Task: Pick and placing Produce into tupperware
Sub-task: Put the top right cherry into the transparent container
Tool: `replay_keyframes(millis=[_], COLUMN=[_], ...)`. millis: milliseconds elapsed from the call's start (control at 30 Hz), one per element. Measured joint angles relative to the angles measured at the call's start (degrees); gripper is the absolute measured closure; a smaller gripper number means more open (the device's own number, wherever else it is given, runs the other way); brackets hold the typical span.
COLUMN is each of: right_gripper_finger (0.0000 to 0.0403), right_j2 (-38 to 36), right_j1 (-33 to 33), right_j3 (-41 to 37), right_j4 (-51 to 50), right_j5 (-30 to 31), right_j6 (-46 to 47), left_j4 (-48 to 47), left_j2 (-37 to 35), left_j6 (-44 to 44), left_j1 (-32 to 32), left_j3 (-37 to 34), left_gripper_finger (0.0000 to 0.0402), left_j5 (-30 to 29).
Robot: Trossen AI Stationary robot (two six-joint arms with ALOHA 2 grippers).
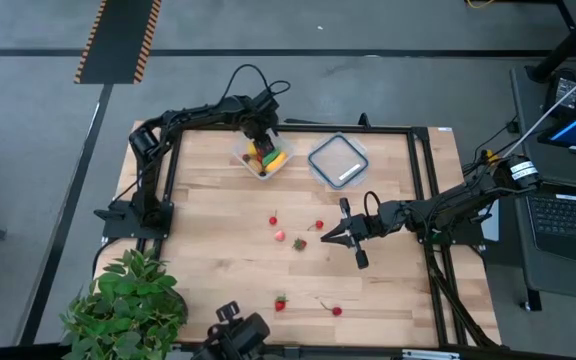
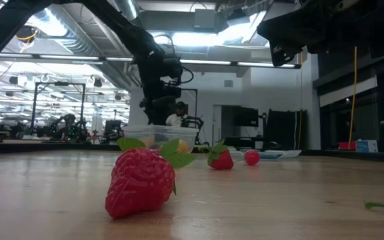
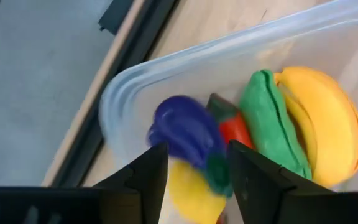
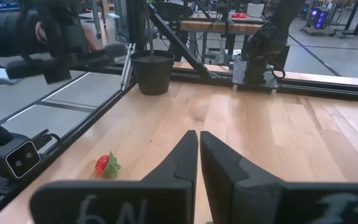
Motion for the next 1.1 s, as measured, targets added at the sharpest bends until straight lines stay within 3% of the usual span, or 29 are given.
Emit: replay_keyframes(millis=[267,433,800,1000,1100], right_gripper_finger=[0.0380,0.0379,0.0380,0.0380,0.0380], right_j2=[0.00,0.00,0.00,0.00,-0.02], right_j1=[0.00,0.00,0.00,0.00,0.01], right_j3=[0.00,0.00,0.00,0.00,0.06], right_j4=[-0.02,-0.40,-0.46,0.18,2.35], right_j5=[0.00,0.00,0.00,0.00,0.00], right_j6=[-0.03,-0.04,-0.11,0.28,0.24], left_j4=[-6.70,-5.93,17.34,27.47,32.48], left_j2=[-7.23,-14.70,-37.44,-47.15,-51.30], left_j6=[-1.65,-4.42,-10.41,-10.69,-10.83], left_j1=[-1.46,-4.44,-15.32,-23.71,-28.11], left_j3=[1.47,-1.61,-28.32,-38.49,-42.84], left_gripper_finger=[0.0249,0.0242,0.0250,0.0250,0.0250], left_j5=[-0.62,0.21,7.24,15.72,17.20])
